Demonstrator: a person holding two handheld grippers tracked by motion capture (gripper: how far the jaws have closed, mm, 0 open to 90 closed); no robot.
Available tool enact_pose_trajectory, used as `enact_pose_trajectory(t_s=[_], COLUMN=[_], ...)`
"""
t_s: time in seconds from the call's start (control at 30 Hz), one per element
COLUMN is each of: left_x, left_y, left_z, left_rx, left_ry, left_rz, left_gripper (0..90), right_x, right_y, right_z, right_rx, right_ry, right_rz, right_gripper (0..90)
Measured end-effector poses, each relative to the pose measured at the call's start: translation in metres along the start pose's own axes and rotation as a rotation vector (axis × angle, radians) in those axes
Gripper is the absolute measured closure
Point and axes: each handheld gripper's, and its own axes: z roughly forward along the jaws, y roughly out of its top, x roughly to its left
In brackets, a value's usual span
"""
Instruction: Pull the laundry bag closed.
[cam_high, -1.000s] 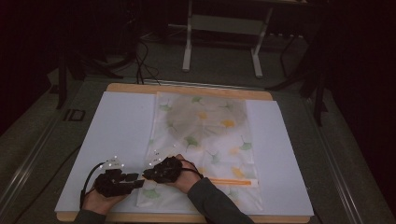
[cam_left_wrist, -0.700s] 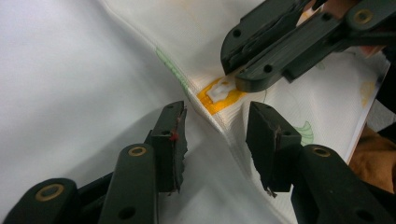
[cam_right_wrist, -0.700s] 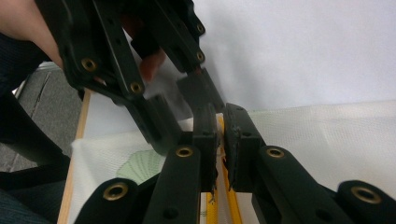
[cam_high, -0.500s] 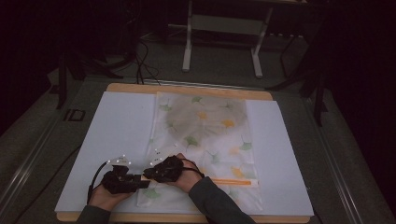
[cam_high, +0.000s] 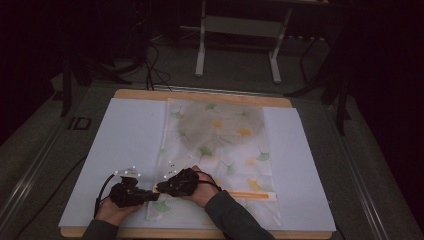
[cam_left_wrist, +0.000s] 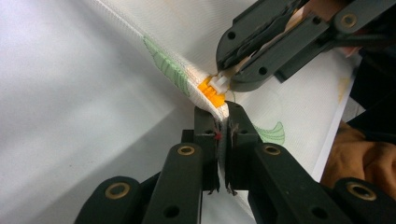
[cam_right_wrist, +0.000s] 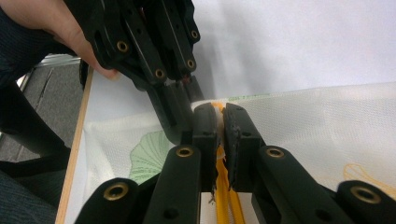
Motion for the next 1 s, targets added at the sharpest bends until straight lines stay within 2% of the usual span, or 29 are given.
enact_pose_trajectory(t_s=[0.5,1.0], left_x=[-0.0002,-0.0014], left_y=[-0.0008,-0.0008], left_z=[-0.0015,-0.0025], left_rx=[-0.013,-0.015], left_ry=[-0.004,0.004], left_rz=[-0.002,0.007], left_gripper=[86.8,86.7], right_x=[-0.0010,0.0025], right_y=[-0.0077,-0.0098], right_z=[0.0022,0.0020], right_rx=[0.015,0.066], right_ry=[-0.001,-0.031], right_rz=[0.008,-0.031], right_gripper=[84.5,84.7])
